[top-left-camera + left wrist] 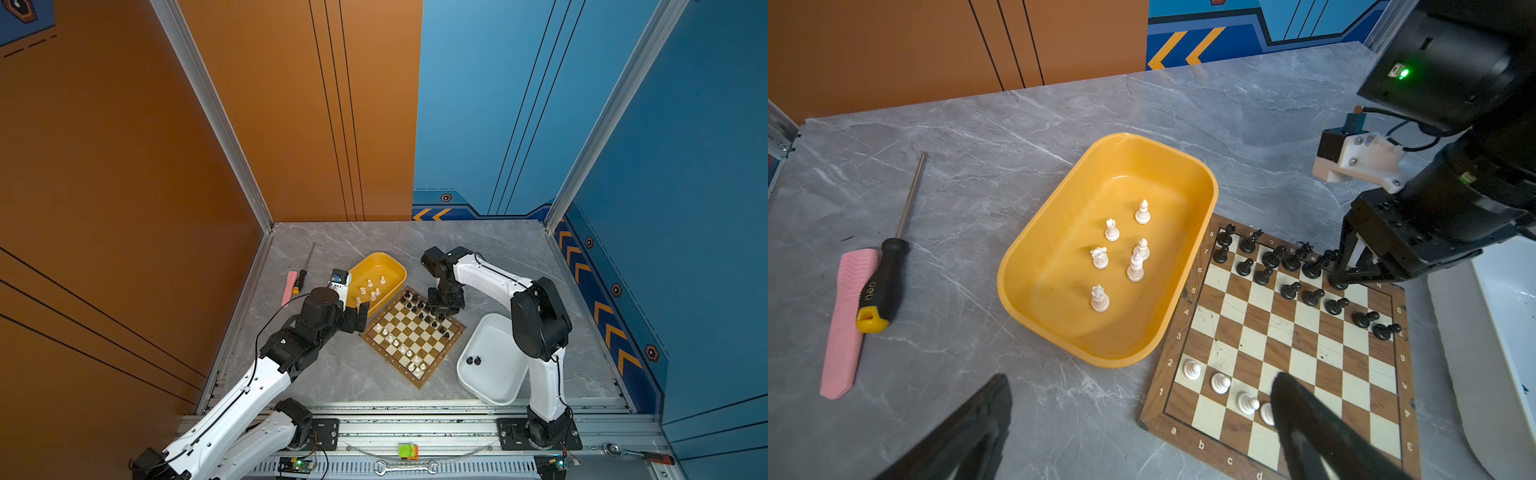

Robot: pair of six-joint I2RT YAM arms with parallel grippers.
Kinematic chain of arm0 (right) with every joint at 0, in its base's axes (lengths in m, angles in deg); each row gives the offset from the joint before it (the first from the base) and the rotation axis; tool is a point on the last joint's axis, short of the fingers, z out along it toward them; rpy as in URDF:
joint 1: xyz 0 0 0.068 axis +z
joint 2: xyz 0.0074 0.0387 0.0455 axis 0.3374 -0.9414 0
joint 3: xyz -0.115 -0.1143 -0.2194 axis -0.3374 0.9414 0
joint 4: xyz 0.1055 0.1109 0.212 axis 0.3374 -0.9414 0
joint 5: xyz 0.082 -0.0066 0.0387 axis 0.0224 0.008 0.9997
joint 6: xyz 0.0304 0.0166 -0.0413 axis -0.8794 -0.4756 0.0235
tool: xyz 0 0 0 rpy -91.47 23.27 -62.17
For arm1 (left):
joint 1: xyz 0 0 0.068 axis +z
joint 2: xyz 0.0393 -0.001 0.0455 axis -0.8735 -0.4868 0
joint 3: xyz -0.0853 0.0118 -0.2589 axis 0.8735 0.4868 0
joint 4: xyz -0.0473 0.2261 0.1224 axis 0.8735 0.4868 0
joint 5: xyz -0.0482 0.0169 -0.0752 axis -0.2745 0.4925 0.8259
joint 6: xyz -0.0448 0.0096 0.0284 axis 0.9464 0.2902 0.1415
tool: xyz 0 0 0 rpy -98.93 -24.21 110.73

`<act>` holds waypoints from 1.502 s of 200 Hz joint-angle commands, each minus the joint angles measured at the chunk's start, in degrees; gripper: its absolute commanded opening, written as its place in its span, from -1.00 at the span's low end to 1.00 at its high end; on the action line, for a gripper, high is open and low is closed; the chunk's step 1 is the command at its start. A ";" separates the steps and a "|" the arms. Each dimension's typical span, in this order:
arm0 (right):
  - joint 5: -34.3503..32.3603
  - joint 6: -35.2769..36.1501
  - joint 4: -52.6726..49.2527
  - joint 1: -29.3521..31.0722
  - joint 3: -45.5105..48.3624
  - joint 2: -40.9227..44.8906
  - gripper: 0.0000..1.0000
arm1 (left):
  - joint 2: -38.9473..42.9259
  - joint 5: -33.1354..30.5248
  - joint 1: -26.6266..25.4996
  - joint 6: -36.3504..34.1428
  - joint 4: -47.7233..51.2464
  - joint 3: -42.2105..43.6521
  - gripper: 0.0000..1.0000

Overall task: Set up the chess pieces on the board
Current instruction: 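Lower the black piece onto its square and open the right gripper, then return the right gripper to the white tray and grasp another black piece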

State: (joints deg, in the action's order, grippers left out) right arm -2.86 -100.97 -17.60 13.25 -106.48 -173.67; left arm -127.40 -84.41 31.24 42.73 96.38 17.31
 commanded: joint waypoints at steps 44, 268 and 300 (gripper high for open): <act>-0.46 0.21 -0.14 -1.48 -0.11 5.10 -0.12 | 0.96 1.28 0.53 1.30 0.56 0.45 0.95; -2.39 -12.10 7.53 -2.36 44.33 43.13 -0.46 | -22.27 7.65 -16.64 1.31 -10.72 -11.08 0.95; -1.46 -11.28 9.67 -2.25 44.82 40.71 -0.51 | -21.46 6.22 -16.65 0.59 -9.25 -11.54 0.95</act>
State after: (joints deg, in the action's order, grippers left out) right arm -5.39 -111.99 -10.76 10.98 -62.60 -131.20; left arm -149.58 -76.94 14.98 44.91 85.65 7.38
